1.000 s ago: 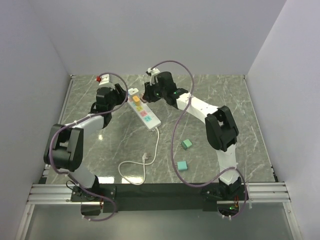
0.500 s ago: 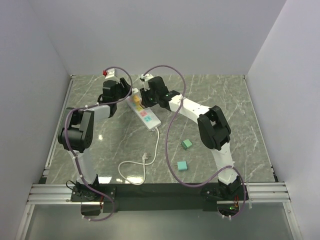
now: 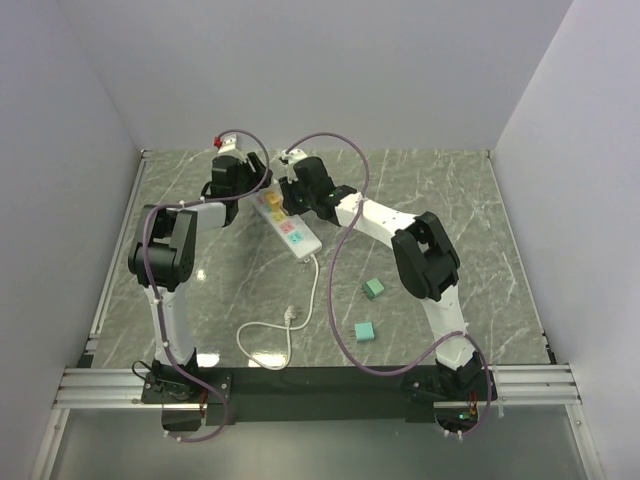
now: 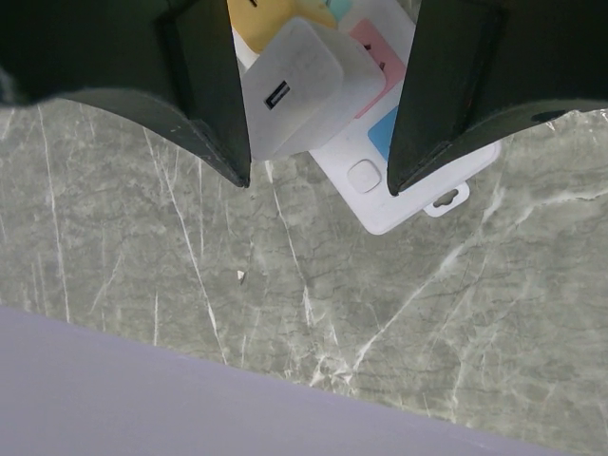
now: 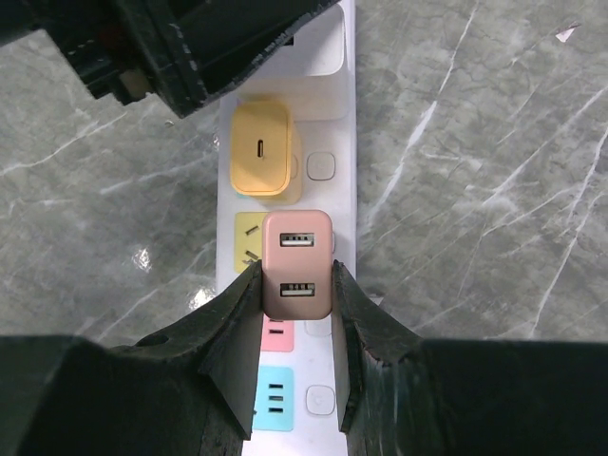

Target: Insert the plug

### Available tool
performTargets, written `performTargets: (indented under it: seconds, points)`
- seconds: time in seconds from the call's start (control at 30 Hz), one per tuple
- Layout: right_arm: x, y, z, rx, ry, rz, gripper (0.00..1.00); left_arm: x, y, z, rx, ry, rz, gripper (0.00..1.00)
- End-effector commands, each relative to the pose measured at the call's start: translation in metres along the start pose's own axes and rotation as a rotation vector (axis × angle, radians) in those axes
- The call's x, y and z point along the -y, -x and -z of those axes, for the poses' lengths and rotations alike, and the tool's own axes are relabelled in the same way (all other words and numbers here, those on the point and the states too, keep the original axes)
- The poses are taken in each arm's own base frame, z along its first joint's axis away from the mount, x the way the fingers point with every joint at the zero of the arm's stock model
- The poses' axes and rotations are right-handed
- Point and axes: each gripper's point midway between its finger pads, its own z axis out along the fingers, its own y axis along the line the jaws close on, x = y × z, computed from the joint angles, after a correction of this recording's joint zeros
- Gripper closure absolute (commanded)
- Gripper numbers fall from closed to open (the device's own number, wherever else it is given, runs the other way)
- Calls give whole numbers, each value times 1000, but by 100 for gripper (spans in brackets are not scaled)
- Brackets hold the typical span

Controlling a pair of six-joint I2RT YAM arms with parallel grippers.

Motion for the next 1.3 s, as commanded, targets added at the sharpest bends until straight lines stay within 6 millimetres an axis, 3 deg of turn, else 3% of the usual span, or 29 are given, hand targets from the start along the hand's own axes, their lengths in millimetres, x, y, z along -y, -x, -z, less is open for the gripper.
performTargets:
  seconds: [0.0,0.27,0.5,0.87,1.27]
  points:
    - [-2,7,-6,44,-5,0,100,11,14,-8,11,-45,11,35]
    - [1,8,-1,57,-25,-10,100,19,-4,-2,-51,-102,-13,35]
    - [2,10,4,71,-28,1,100,40,-33,4,-151,-187,-26,36]
    - [1,-10,20,45,-39,14,100,49,-63,15,-225,-228,-22,36]
    - [-10,-21,27,20,-34,11,100,56,-72,26,-238,-236,-36,37]
